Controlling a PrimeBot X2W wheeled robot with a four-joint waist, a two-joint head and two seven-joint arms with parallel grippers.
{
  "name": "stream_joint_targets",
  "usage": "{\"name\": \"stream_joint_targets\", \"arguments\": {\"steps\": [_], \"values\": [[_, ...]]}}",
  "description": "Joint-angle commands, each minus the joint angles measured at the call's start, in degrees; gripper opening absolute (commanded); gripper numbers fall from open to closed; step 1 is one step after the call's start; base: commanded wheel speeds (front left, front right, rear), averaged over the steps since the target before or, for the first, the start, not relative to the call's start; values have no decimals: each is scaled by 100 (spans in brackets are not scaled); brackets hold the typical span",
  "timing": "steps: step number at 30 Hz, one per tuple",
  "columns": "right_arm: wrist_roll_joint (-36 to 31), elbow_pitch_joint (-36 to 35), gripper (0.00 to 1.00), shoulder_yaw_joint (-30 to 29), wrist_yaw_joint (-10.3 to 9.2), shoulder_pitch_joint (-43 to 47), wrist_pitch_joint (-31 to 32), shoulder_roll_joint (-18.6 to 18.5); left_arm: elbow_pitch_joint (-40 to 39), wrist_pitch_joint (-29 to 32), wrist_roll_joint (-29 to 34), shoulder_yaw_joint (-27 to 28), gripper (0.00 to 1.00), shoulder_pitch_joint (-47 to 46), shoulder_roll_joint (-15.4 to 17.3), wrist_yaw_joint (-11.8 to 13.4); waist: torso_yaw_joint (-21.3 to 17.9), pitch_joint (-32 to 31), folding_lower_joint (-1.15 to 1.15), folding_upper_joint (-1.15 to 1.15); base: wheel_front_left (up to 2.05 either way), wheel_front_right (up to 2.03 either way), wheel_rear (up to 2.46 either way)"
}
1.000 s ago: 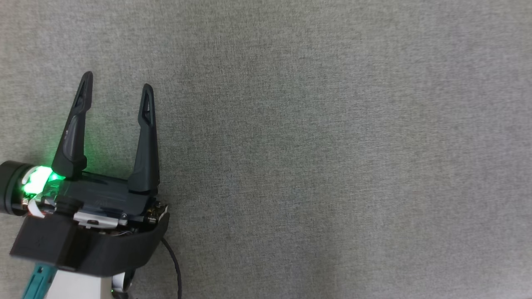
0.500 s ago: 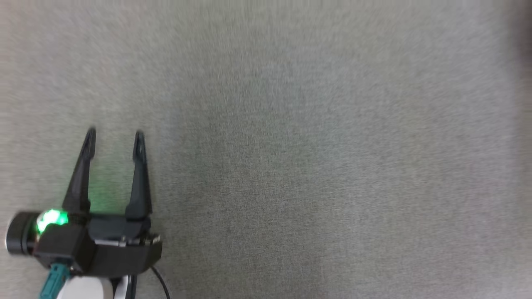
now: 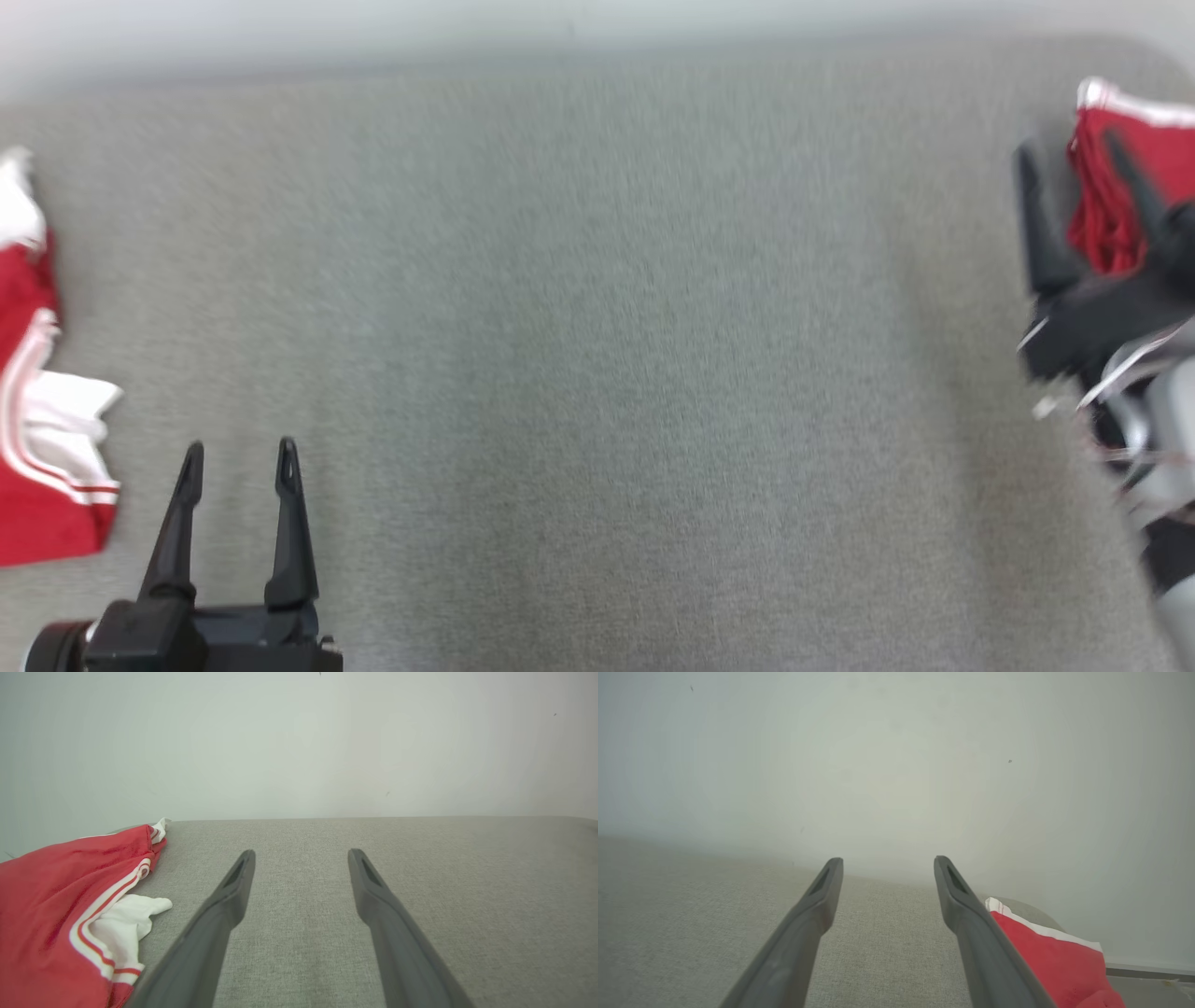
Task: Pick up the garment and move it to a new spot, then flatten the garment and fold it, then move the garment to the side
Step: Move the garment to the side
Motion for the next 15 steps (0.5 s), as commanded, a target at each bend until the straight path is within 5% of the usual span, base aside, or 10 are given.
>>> {"name": "stream_joint_targets", "arguments": {"steps": [1, 15], "values": [[-44, -44, 100, -9, -16, 162, -45, 87, 25, -19, -26, 26, 100, 102, -29, 18, 210, -590, 1, 0, 0, 0, 0], [-120, -685, 100, -271, -16, 2074, -311, 1050, 446, -19, -41, 121, 100, 417, -68, -34, 300, -1213, 1, 0, 0, 0, 0]]}}
